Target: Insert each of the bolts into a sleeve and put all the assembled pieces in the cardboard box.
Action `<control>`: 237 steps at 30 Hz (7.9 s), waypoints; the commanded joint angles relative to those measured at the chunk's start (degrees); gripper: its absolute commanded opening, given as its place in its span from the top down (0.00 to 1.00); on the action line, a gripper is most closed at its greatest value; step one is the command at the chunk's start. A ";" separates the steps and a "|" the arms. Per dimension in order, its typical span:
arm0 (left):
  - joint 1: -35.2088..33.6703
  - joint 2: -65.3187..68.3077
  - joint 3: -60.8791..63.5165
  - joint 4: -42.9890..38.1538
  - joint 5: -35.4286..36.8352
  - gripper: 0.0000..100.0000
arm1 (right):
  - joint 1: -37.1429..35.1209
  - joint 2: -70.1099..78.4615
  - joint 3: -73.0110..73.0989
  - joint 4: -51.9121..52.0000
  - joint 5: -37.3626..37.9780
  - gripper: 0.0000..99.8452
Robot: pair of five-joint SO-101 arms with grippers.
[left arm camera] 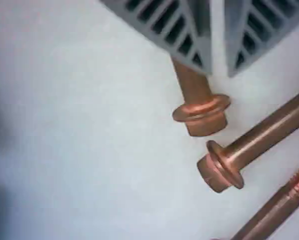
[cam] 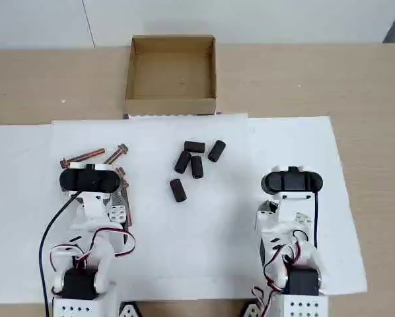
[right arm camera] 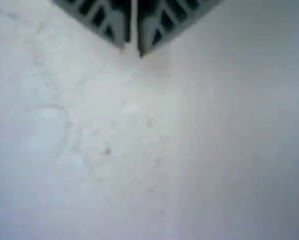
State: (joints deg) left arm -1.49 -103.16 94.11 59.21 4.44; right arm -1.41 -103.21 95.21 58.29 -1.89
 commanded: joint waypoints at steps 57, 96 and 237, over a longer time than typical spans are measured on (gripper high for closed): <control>0.26 -0.44 -0.13 -1.23 -0.18 0.99 | 0.48 -0.75 -0.18 -1.19 -0.53 1.00; 2.55 -0.44 -0.04 -1.49 -0.26 0.99 | 0.40 -0.75 -0.18 -1.19 -0.53 1.00; -9.41 79.65 -72.57 30.59 5.98 0.99 | -17.45 148.79 -137.67 32.66 -24.53 0.99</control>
State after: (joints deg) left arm -10.99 -23.34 20.79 91.03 10.33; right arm -19.52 46.24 -40.70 90.55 -26.07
